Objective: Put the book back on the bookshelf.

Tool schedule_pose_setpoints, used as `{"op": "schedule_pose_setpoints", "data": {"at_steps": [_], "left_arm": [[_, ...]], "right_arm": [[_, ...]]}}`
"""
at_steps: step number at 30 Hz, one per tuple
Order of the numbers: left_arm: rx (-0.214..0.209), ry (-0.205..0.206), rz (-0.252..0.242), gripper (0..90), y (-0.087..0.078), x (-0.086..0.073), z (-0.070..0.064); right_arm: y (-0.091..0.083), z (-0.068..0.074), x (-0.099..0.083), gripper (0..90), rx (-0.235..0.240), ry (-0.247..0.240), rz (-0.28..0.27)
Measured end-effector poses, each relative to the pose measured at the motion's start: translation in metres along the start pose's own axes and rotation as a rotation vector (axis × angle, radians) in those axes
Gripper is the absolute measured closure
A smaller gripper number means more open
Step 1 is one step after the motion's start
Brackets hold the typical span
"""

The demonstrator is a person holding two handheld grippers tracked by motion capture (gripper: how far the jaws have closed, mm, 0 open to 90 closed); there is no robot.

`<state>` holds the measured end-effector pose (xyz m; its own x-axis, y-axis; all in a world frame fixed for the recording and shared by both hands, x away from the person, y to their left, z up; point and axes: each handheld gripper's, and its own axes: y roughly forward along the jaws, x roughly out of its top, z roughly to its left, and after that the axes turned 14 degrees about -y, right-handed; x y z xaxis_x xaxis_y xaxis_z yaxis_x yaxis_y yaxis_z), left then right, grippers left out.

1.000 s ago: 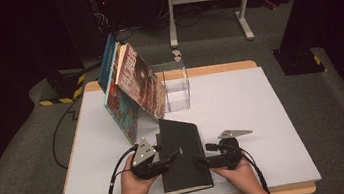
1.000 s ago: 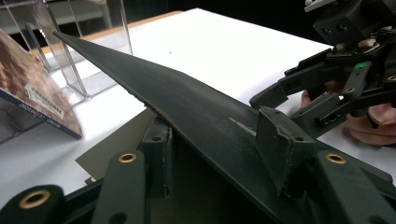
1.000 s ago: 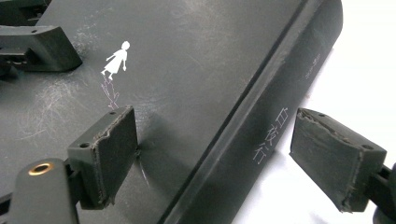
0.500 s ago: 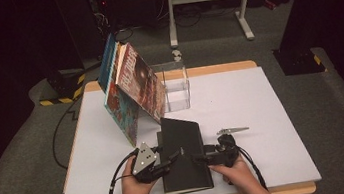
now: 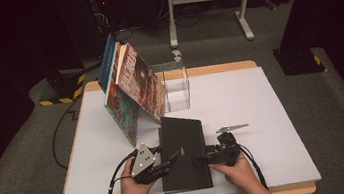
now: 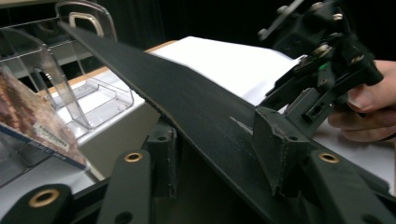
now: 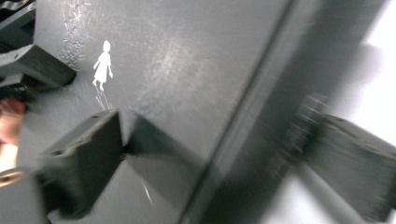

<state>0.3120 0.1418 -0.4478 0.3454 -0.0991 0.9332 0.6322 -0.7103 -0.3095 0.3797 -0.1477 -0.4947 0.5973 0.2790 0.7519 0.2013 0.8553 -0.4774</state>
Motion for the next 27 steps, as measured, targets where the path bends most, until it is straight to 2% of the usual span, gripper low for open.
{"op": "schedule_pose_setpoints", "data": {"at_steps": [6, 14, 19, 22, 24, 27], "left_arm": [[0.025, -0.042, -0.004, 54.0, 0.004, 0.005, 0.002], [0.037, -0.075, -0.02, 54.3, 0.015, 0.011, 0.003], [0.047, -0.072, -0.021, 55.1, 0.026, 0.014, 0.002], [0.057, -0.052, -0.018, 56.0, 0.032, 0.014, 0.001], [0.049, -0.051, -0.02, 56.0, 0.033, 0.013, 0.002], [0.038, -0.045, -0.019, 55.9, 0.031, 0.011, 0.002]], "right_arm": [[-0.02, 0.012, 0.004, 24.2, -0.131, -0.095, -0.096], [-0.039, 0.024, 0.009, 35.5, -0.268, -0.185, -0.188], [-0.052, 0.035, 0.013, 40.8, -0.367, -0.257, -0.242], [-0.057, 0.038, 0.013, 41.5, -0.406, -0.296, -0.273], [-0.059, 0.041, 0.012, 42.0, -0.437, -0.328, -0.287], [-0.061, 0.042, 0.007, 42.8, -0.427, -0.351, -0.3]]}}
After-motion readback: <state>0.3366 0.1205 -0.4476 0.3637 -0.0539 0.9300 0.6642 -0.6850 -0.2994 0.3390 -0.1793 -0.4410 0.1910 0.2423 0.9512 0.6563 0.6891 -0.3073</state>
